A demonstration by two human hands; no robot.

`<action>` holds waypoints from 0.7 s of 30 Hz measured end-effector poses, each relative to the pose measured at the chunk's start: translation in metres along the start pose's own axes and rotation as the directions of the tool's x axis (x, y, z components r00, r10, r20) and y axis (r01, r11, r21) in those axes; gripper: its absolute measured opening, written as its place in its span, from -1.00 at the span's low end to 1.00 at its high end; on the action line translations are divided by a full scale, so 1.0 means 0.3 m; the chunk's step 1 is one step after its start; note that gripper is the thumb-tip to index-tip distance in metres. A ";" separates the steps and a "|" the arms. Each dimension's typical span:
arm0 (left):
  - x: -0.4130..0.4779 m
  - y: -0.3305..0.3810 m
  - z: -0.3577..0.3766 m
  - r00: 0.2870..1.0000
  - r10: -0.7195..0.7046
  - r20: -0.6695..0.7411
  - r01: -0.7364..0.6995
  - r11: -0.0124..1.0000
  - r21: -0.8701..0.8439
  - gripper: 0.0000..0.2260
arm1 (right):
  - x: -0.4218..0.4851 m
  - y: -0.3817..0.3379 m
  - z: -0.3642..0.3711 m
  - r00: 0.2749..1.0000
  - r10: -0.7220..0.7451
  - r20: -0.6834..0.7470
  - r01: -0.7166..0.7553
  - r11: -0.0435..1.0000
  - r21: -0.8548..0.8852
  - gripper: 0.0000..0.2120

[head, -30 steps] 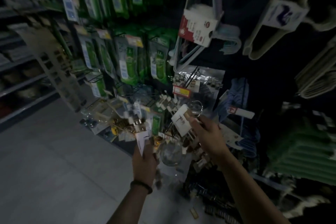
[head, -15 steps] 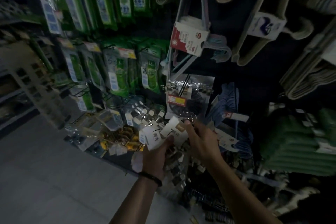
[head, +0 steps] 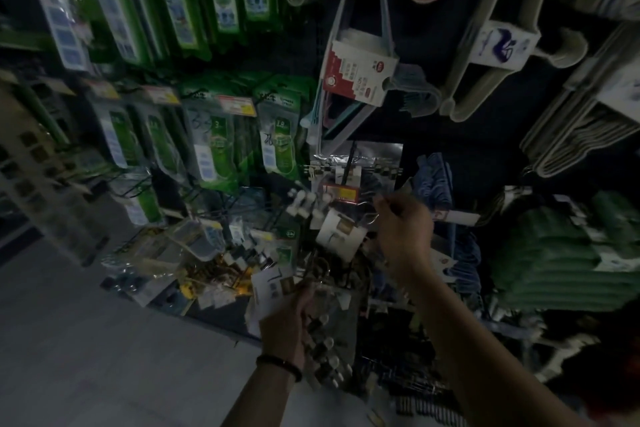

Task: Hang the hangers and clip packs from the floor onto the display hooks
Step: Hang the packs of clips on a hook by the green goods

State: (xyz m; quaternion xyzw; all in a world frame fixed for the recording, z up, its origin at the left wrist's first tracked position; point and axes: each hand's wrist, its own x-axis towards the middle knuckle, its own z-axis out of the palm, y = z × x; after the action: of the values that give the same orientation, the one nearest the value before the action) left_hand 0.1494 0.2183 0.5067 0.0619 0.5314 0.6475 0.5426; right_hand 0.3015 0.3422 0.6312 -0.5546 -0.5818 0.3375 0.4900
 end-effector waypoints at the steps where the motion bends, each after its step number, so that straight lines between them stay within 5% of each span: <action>1: 0.007 0.010 -0.020 1.000 0.003 -0.020 -0.004 1.000 -0.001 -0.79 | 0.011 -0.009 -0.003 0.998 -0.058 0.025 0.059 0.998 -0.016 -0.79; 7: 0.039 0.124 -0.047 0.999 -0.019 0.026 0.023 0.981 -0.194 -0.78 | 0.012 -0.014 0.003 0.955 -0.226 0.191 0.262 0.946 -0.190 -0.86; 12: 0.065 0.155 -0.010 0.975 0.015 0.224 0.050 0.959 -0.280 -0.58 | 0.001 0.029 0.037 0.931 -0.292 0.219 0.358 0.852 -0.383 -0.94; 17: 0.093 0.140 0.052 0.972 -0.077 0.224 0.112 0.983 -0.147 -0.48 | 0.021 0.070 0.051 0.929 -0.295 0.223 0.346 0.907 -0.240 -0.93; 21: 0.109 0.144 0.096 0.977 -0.072 0.202 0.115 0.970 -0.212 -0.64 | 0.074 0.097 0.058 0.944 -0.235 0.233 0.270 0.954 -0.130 -0.93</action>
State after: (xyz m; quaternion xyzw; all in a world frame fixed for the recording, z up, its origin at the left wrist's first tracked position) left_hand 0.1275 0.2680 0.5354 0.0379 0.4030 0.6674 0.6251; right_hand 0.2962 0.3710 0.6032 -0.4731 -0.7230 0.2818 0.4172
